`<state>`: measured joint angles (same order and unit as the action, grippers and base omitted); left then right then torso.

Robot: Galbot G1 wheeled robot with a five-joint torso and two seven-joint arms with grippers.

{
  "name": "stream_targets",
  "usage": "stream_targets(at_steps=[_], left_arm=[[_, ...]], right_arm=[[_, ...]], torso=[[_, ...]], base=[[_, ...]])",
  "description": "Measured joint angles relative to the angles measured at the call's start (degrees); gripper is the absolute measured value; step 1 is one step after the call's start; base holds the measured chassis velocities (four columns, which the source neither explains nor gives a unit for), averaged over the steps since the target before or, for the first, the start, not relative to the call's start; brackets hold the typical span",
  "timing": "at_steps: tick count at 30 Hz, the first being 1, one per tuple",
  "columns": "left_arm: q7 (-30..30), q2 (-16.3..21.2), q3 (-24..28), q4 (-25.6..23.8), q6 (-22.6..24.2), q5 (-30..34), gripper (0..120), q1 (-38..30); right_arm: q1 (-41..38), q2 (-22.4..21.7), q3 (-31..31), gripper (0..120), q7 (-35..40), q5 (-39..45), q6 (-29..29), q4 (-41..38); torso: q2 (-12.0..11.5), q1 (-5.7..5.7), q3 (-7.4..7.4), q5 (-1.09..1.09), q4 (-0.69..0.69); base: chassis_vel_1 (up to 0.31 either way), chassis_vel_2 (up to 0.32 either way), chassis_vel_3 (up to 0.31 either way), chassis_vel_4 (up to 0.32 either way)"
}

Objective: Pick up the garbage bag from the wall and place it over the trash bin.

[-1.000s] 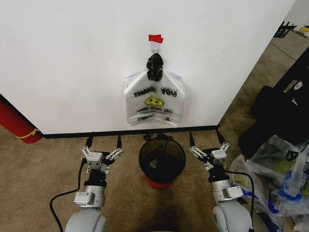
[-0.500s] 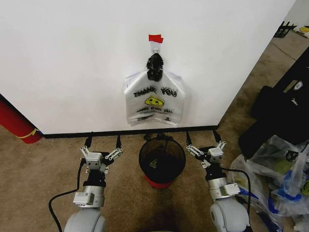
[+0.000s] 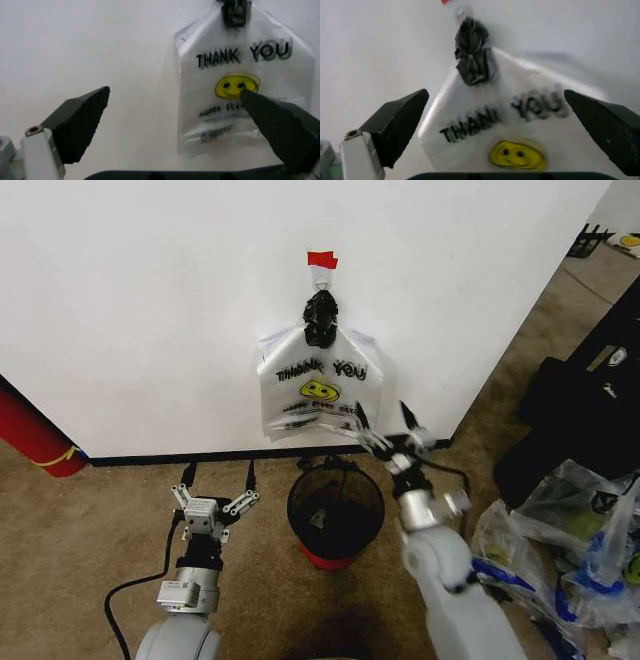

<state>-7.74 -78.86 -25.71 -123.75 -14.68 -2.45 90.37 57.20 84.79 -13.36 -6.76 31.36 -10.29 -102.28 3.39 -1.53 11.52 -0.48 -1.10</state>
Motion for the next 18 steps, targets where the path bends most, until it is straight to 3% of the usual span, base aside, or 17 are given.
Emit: stream_targets(at_steps=[10,18], left_arm=[[-0.1,0.1,-0.3,2.0,0.1,-0.8,100,-0.2],[-0.1,-0.3,-0.4,2.6,0.0,-1.1,100,-0.3]], right_arm=[[-15.2,7.1,3.7,100,-2.0,4.8,-1.1,13.4],[-19.0,7.3,3.4,100,-2.1,2.5,-1.7,18.1]], torso=[[0.0,0.00,0.00,0.01,0.00],[0.0,0.00,-0.01,0.02,-0.01]], base=[[0.000,0.000,0.000,0.000],[0.000,0.000,0.000,0.000]])
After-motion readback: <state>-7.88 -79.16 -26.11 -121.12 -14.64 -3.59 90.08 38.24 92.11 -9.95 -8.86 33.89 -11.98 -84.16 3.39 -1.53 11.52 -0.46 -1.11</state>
